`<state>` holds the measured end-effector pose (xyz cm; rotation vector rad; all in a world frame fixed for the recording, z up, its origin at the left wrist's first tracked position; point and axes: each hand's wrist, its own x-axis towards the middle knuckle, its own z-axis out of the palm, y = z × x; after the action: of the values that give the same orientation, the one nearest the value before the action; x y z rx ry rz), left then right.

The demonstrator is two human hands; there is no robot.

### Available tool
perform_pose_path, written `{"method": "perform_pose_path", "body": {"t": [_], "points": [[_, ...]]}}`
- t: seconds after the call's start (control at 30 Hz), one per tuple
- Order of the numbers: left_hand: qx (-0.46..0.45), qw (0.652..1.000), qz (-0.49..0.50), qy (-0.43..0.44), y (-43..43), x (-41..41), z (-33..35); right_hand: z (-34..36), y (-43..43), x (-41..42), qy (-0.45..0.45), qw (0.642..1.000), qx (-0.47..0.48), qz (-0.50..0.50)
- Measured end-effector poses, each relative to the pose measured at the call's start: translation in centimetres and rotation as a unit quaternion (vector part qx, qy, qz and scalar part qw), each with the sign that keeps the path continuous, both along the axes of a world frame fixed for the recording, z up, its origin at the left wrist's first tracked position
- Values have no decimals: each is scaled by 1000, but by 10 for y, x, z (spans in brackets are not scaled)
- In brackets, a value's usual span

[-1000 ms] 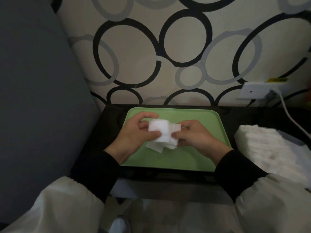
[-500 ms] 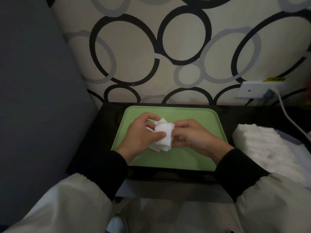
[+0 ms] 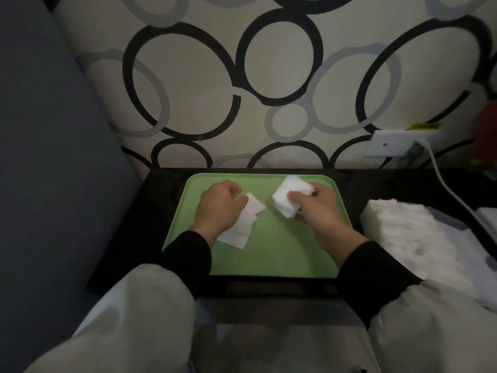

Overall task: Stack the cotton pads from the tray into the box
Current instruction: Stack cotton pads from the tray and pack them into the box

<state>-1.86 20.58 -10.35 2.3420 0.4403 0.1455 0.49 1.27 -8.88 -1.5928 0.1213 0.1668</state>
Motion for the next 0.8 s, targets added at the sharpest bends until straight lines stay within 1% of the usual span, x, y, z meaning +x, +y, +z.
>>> {"method": "perform_pose_path", "body": {"t": [0.07,0.13,0.23,0.3,0.47,0.57,0.63,0.7,0.8], "points": [[76,996,-8,55,-4,8,-3,-1,-1,2,2,1000,-11,2],[120,989,-11,88,-8,11,-2,0,0,1,-1,1000,-20,18],[164,979,-18,120,-14,14,-1,0,-2,1,-3,999,-23,30],[168,978,-17,121,-15,16,-1,0,-4,2,-5,999,-24,34],[150,986,-28,63,-17,14,2,-3,-6,6,-9,999,-23,36],[126,991,-31,18,-16,9,9,-6,-4,8,-10,999,-43,20],[79,996,-38,-27,-14,6,15,-6,-5,9,-12,998,-67,9],[13,996,-54,-69,-12,1,22,-5,-6,9,-22,996,-89,14],[-58,993,-63,-76,-12,-12,29,-1,-5,6,-42,993,-101,39]]}}
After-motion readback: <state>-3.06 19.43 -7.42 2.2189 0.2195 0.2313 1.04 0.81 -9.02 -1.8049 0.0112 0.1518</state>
